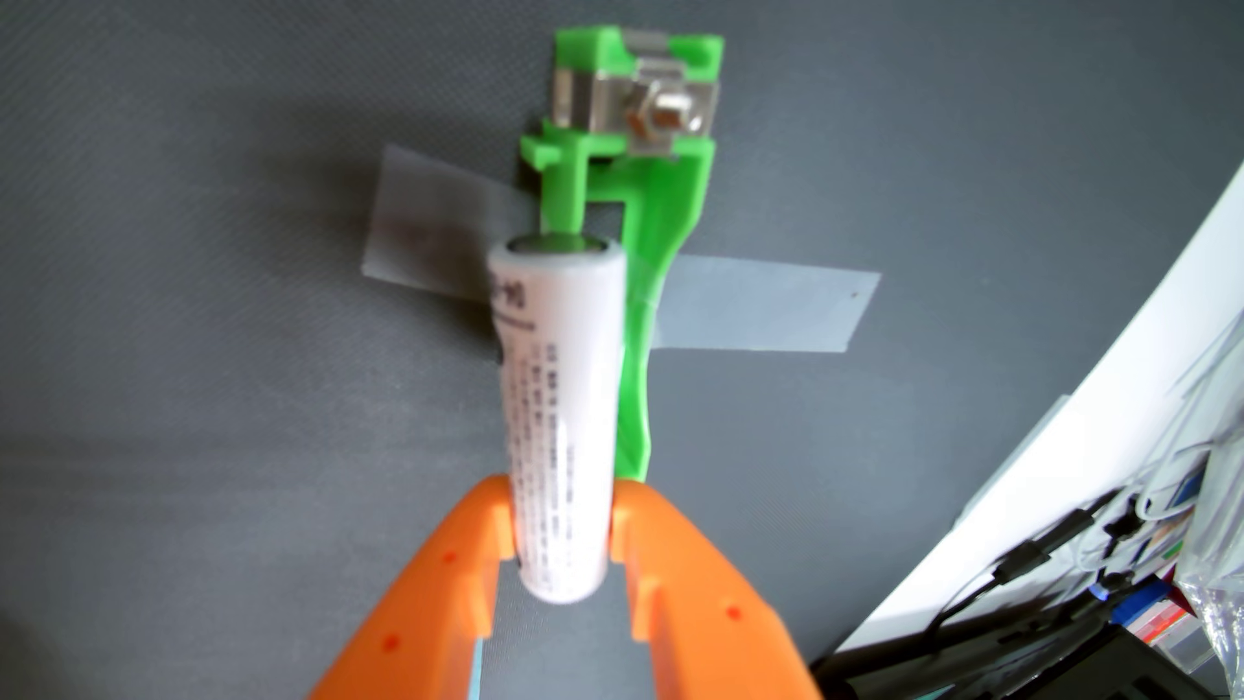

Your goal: Insert Battery

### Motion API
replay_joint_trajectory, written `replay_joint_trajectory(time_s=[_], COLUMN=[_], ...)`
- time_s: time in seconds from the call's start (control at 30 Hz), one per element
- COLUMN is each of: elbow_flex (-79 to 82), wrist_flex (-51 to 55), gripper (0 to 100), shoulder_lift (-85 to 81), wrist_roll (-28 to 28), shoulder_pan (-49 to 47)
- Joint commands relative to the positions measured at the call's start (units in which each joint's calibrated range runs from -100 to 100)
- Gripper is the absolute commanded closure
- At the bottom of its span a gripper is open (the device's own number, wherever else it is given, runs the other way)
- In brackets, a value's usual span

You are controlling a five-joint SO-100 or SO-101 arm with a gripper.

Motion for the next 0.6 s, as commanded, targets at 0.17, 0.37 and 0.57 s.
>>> replay_joint_trajectory(time_s=[0.17, 0.37, 0.57], elbow_flex=[-3.45, -3.45, -3.72], wrist_flex=[-0.47, -0.47, -0.56], gripper=[99, 99, 99], shoulder_lift=[0.06, 0.06, 0.15], wrist_roll=[0.19, 0.19, 0.19], shoulder_pan=[-0.15, -0.38, -0.38])
